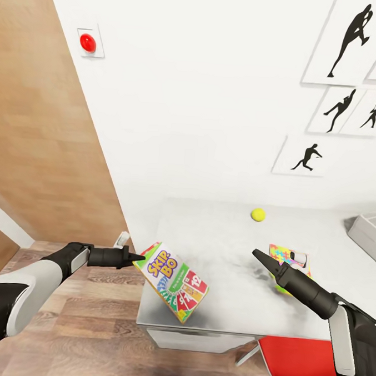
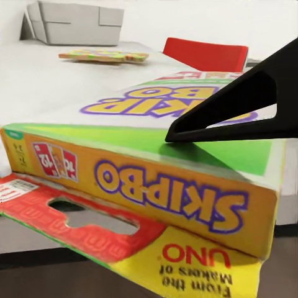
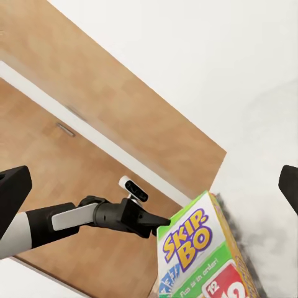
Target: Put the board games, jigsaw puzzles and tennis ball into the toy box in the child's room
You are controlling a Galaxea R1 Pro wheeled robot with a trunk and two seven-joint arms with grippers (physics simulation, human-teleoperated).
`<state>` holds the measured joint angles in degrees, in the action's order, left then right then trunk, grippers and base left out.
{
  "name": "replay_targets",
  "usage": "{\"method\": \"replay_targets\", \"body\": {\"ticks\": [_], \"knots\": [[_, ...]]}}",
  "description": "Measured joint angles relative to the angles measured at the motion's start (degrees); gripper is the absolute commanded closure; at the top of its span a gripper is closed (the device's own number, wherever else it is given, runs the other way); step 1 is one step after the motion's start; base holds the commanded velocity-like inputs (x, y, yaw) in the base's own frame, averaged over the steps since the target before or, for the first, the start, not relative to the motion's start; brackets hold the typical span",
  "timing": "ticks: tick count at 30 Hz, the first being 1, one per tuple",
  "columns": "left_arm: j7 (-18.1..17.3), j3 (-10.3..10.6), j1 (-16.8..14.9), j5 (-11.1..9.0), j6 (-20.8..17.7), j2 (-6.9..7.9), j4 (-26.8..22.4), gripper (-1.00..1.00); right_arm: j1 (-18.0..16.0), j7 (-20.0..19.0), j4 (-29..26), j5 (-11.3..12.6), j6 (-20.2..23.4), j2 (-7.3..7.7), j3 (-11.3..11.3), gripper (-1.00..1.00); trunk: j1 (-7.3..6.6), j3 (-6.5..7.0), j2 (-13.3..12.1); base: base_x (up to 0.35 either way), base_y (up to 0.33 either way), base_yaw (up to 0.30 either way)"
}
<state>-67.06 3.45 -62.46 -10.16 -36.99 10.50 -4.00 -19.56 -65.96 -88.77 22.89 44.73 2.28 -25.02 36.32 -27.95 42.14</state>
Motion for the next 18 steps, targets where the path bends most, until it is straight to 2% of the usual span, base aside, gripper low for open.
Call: {"method": "replay_targets", "body": {"ticks": [10, 13, 15, 18], "knots": [[-0.4, 0.3, -0.1, 0.1, -0.1, 0.82, 0.0, 1.00, 0.0, 0.1, 0.0, -0.1, -0.1, -0.08, 0.1, -1.00, -2.20, 1.82, -4.0, 0.000, 0.000, 0.000], [-0.5, 0.2, -0.2, 0.0, -0.2, 2.44, -0.1, 1.00, 0.0, -0.2, 0.0, -0.1, -0.2, -0.09, 0.1, -1.00, -2.86, 2.55, -5.2, 0.000, 0.000, 0.000], [-1.3, 0.3, -0.3, 0.0, -0.4, 4.35, -0.1, 1.00, 0.0, -0.5, 0.0, -0.1, -0.2, -0.09, 0.1, -1.00, -3.30, 3.08, -6.0, 0.000, 0.000, 0.000], [-6.2, 0.2, -0.4, -0.1, -0.5, 6.79, -0.6, 1.00, 0.0, -0.6, 0.0, -0.1, -0.2, -0.14, 0.2, -1.00, -3.96, 3.90, -7.2, 0.000, 0.000, 0.000]]}}
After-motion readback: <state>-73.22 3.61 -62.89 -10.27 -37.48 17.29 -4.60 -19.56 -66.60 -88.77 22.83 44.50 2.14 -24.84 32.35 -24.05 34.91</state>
